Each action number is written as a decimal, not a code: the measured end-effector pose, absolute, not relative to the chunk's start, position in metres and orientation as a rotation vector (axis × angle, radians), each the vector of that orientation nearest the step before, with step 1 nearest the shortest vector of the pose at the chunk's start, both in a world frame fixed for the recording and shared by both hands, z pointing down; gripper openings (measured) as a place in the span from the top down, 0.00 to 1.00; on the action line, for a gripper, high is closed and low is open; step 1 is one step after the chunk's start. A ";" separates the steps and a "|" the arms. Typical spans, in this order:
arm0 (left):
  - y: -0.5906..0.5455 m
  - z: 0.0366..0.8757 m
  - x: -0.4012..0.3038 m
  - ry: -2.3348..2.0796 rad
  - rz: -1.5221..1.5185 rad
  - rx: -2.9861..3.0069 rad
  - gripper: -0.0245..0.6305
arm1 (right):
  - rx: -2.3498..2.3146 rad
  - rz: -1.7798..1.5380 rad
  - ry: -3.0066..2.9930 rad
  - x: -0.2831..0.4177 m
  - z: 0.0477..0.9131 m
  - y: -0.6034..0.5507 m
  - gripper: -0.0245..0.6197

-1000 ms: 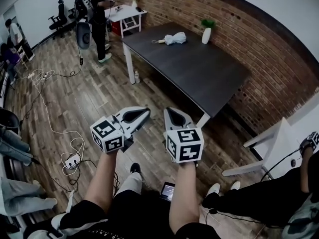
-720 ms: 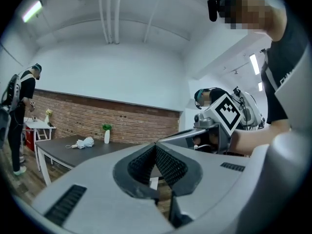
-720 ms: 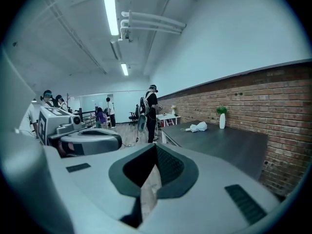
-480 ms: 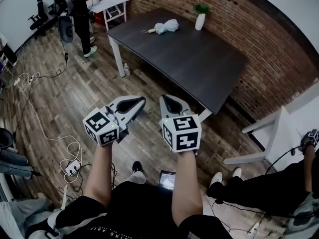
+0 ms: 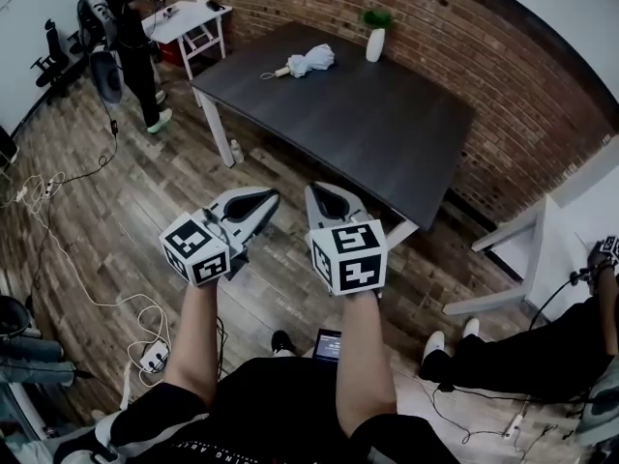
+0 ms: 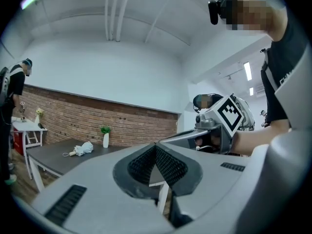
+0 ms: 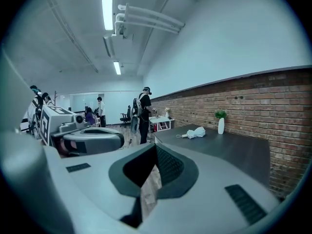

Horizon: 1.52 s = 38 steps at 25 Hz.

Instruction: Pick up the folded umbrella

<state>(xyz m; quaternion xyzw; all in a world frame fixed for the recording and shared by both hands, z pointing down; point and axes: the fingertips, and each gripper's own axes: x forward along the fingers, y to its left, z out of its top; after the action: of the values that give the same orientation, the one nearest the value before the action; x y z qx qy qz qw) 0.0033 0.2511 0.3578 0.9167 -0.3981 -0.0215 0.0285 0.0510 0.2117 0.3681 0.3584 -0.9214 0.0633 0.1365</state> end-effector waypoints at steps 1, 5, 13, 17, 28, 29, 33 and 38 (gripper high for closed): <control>0.248 0.358 0.001 -1.220 -0.067 2.833 0.96 | 1.037 0.182 -2.664 0.048 0.368 0.208 0.95; 0.236 0.362 -0.009 -1.213 -0.050 2.837 0.96 | 1.042 0.196 -2.661 0.039 0.371 0.193 0.95; 0.195 0.383 -0.042 -1.264 -0.042 2.770 0.96 | 0.984 0.253 -2.674 0.016 0.393 0.145 0.95; 0.157 0.381 -0.062 -1.288 -0.007 2.765 0.96 | 0.956 0.278 -2.713 -0.004 0.392 0.102 0.95; 0.033 0.386 -0.089 -1.339 0.044 2.726 0.96 | 0.889 0.309 -2.741 -0.034 0.394 -0.026 0.95; 0.023 0.387 -0.090 -1.341 0.042 2.723 0.96 | 0.888 0.311 -2.739 -0.034 0.395 -0.037 0.95; -0.018 0.387 -0.091 -1.347 0.039 2.715 0.96 | 0.878 0.309 -2.733 -0.034 0.395 -0.077 0.95; -0.062 0.380 -0.082 -1.348 0.035 2.724 0.96 | 0.879 0.315 -2.741 -0.025 0.389 -0.124 0.95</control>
<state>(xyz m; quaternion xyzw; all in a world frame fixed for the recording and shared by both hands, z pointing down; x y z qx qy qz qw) -0.0817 -0.0621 0.3803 0.8950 -0.4430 0.0116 0.0509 -0.0249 -0.1236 0.3885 0.3013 -0.9394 0.1079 0.1227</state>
